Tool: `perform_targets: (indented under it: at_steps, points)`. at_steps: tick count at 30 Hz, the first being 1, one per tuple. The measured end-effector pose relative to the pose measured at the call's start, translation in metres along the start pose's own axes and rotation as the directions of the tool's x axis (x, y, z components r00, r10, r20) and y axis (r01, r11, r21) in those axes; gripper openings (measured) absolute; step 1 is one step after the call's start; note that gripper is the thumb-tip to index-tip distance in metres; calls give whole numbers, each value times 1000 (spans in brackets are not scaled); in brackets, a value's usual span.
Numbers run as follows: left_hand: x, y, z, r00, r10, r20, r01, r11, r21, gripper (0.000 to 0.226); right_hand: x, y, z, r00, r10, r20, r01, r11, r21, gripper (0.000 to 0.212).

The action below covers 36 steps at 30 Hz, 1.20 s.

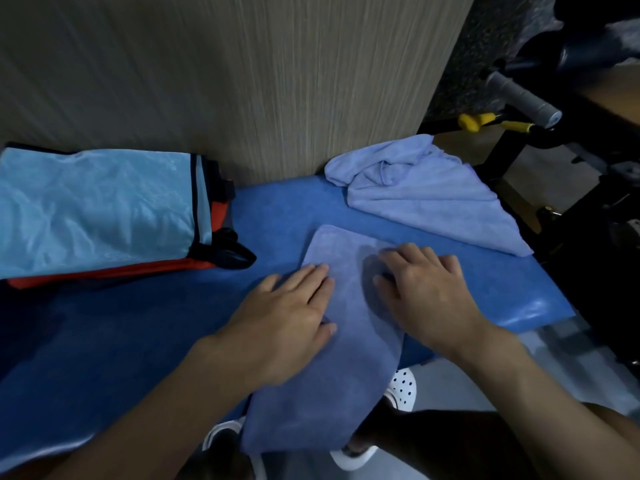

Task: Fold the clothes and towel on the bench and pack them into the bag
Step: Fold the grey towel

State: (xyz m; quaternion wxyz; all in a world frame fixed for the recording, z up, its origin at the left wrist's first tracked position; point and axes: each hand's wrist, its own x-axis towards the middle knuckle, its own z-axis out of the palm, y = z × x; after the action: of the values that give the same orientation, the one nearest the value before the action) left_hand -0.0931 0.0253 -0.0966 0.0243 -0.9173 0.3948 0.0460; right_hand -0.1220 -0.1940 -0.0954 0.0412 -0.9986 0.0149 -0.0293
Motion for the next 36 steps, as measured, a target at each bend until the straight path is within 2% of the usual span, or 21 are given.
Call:
perform_targets:
  at_steps: [3, 5, 7, 9, 11, 14, 16, 18, 19, 22, 25, 27, 30, 34, 36]
  points:
    - [-3, 1, -5, 996, 4, -85, -4, 1000, -4, 48, 5, -5, 2, 988, -146, 50, 137, 978, 156, 38]
    - [5, -7, -11, 984, -57, -166, 49, 998, -50, 39, 11, -9, -1, 990, -140, 13, 134, 968, 210, 39]
    - [16, -17, -13, 974, -133, -182, 118, 989, -90, 36, 17, -8, -3, 999, 31, -40, -20, 965, 262, 39]
    - [28, -25, -13, 970, -177, -166, 162, 982, -99, 47, 22, -3, -5, 978, 208, -6, -193, 915, 355, 45]
    - [39, -31, -11, 977, -197, -76, 192, 979, -64, 61, 24, 1, -4, 960, 271, 67, -273, 856, 439, 54]
    - [47, -39, -10, 977, -203, -59, 201, 979, -43, 66, 30, 4, -3, 944, 281, 173, -330, 810, 486, 68]
    - [50, -42, -11, 974, -222, -53, 215, 970, -117, 67, 34, 2, -3, 935, 269, 230, -347, 827, 442, 57]
    - [52, -42, -13, 967, -255, -23, 244, 946, -214, 65, 36, 0, -4, 933, 274, 232, -350, 835, 424, 21]
    - [54, -42, -14, 961, -276, -5, 265, 926, -270, 62, 36, -1, -5, 935, 271, 227, -347, 830, 437, 18]
    - [56, -46, -12, 950, -312, 25, 295, 864, -408, 42, 36, 0, -7, 946, 239, 220, -319, 812, 489, 33]
    - [54, -49, -12, 938, -344, -42, 259, 778, -572, 17, 36, 7, -9, 951, 207, 230, -309, 670, 676, 19]
    - [53, -49, -14, 914, -400, -70, 259, 707, -659, 17, 36, 11, -9, 954, 202, 223, -301, 606, 736, 13]
    - [56, -49, -15, 887, -452, -99, 229, 614, -755, 24, 38, 14, -6, 958, 242, 151, -270, 601, 752, 15]
    - [59, -47, -17, 845, -524, -108, 177, 465, -867, 30, 41, 13, -7, 939, 293, 178, -279, 353, 893, 20]
    - [59, -45, -16, 835, -537, -120, 146, 426, -893, 38, 42, 13, -6, 945, 290, 149, -240, 307, 921, 16]
